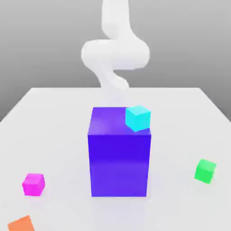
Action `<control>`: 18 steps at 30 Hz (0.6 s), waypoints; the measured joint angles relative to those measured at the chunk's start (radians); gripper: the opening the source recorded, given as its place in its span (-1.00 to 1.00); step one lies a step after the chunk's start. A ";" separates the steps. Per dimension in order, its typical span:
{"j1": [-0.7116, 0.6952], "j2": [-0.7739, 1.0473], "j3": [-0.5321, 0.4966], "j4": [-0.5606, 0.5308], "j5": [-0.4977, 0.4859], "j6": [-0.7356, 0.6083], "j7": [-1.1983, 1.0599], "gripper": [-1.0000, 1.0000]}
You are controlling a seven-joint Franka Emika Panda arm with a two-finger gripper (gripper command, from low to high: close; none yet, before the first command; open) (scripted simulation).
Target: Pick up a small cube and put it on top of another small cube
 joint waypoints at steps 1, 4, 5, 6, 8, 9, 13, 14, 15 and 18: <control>-0.014 0.040 -0.010 -0.013 0.016 0.019 0.030 0.00; -0.053 0.153 -0.038 -0.049 0.057 0.072 0.118 0.00; -0.066 0.190 -0.046 -0.060 0.069 0.089 0.148 0.00; -0.079 0.227 -0.054 -0.072 0.081 0.106 0.178 0.00; -0.106 0.300 -0.068 -0.095 0.103 0.141 0.238 0.00; -0.119 0.337 -0.074 -0.107 0.113 0.158 0.269 0.00; -0.175 0.483 -0.099 -0.154 0.143 0.229 0.400 0.00; -0.189 0.519 -0.105 -0.166 0.147 0.247 0.436 0.00; -0.202 0.554 -0.113 -0.178 0.150 0.265 0.472 0.00; -0.251 0.660 -0.140 -0.214 0.148 0.320 0.588 0.00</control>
